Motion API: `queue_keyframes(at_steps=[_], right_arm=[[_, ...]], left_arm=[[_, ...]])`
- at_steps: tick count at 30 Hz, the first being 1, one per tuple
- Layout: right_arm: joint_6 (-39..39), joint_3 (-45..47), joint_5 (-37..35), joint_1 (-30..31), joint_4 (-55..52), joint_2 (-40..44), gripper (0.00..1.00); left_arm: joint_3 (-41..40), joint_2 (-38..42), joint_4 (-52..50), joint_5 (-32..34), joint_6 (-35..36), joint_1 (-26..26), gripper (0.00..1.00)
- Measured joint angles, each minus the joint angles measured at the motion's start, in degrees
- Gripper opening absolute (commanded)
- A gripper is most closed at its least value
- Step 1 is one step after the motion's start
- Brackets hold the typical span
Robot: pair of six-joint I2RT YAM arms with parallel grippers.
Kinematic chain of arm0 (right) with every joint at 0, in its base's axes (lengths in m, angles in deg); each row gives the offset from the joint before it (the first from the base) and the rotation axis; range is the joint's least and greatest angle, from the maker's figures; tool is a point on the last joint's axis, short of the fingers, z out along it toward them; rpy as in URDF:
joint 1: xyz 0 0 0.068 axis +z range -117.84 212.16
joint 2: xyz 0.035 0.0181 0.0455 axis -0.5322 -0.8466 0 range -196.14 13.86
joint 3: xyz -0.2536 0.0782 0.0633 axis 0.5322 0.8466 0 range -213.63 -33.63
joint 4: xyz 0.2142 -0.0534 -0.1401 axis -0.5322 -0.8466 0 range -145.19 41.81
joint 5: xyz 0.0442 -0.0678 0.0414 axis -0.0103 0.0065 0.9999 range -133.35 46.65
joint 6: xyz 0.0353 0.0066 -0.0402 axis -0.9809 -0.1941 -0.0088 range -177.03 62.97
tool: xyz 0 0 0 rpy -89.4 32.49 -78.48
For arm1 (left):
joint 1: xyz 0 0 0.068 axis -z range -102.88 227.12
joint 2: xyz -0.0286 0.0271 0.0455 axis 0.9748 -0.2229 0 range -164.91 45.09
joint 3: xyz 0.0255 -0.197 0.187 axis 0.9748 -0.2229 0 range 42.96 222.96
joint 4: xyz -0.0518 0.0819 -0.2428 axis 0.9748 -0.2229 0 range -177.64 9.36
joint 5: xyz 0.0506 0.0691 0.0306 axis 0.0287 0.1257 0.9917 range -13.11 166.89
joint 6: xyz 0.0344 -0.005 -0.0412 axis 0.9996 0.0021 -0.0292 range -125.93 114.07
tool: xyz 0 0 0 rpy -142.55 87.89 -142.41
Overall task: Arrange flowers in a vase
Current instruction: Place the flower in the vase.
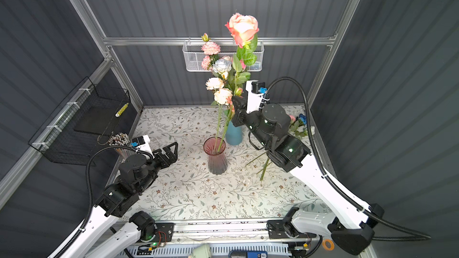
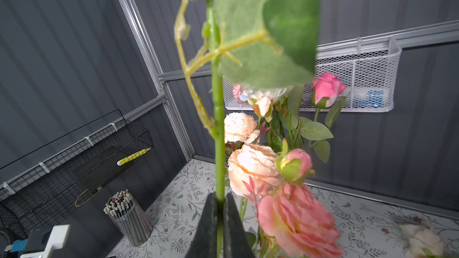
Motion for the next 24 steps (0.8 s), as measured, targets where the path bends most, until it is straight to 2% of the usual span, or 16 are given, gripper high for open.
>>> queue_keyframes(at_steps=[6, 12, 24], right_arm=[[2.95, -0.70, -0.59, 0.02, 1.57, -5.05, 0.05], [4.15, -0.02, -0.79, 0.24, 3.23, -6.38, 0.05], [6.14, 12.68, -0.98, 4.63, 8.28, -3.96, 0.08]], left_arm=[[0.00, 0.57, -0.04, -0.37, -0.70, 0.00, 0.99], [0.00, -3.76, 0.98, -5.01, -1.99, 0.00, 0.99], [-0.02, -5.79, 4.26, -8.33, -2.40, 0.00, 1.00]])
